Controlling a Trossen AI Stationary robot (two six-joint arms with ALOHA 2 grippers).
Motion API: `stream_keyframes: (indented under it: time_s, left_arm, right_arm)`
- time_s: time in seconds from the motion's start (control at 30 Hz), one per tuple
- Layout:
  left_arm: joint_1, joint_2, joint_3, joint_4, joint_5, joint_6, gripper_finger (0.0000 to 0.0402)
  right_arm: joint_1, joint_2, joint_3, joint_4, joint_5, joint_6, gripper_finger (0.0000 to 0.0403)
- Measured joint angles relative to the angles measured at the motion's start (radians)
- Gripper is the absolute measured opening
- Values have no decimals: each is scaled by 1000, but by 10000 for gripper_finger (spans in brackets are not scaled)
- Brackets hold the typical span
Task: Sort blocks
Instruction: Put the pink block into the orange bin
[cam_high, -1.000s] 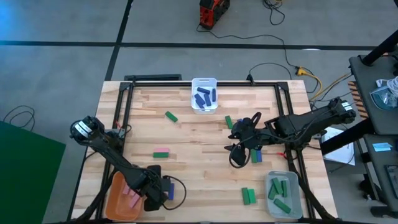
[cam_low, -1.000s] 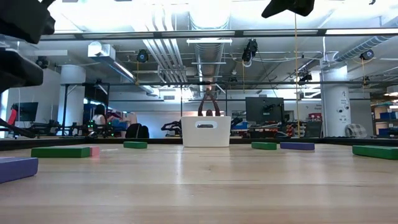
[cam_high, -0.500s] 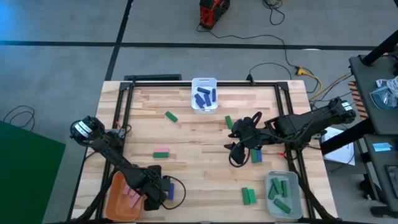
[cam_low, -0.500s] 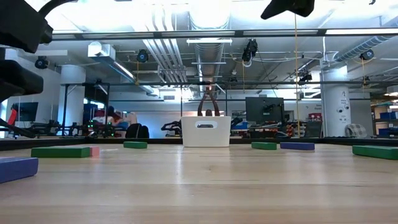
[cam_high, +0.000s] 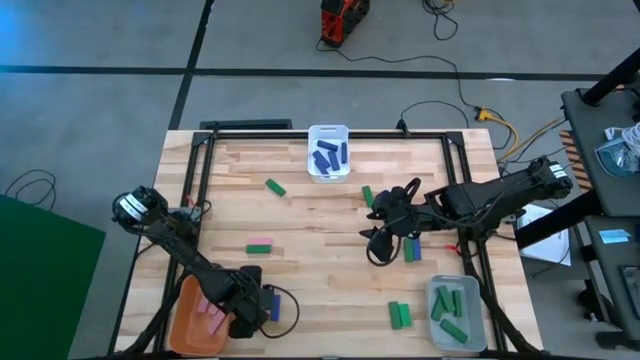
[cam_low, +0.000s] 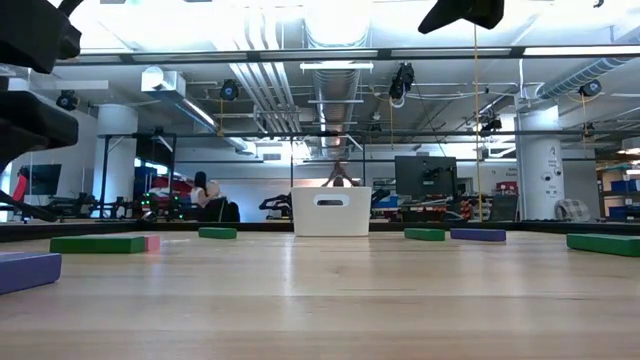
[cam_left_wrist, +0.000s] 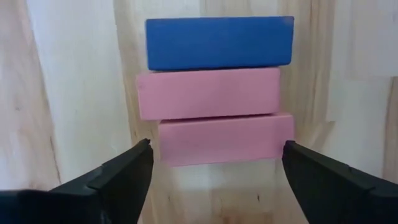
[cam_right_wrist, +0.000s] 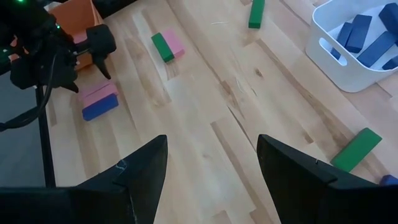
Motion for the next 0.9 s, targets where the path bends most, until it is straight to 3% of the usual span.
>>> stream_keyframes:
  time_s: [0.3,0.9]
  left_arm:
    - [-4,-8,0,5,-1,-72,383]
    - [-26,-8,-17,63,-10,-97,387]
  right_arm:
    - [0,0,0,0,0,0,238]
    - [0,0,-3,-2,0,0,238]
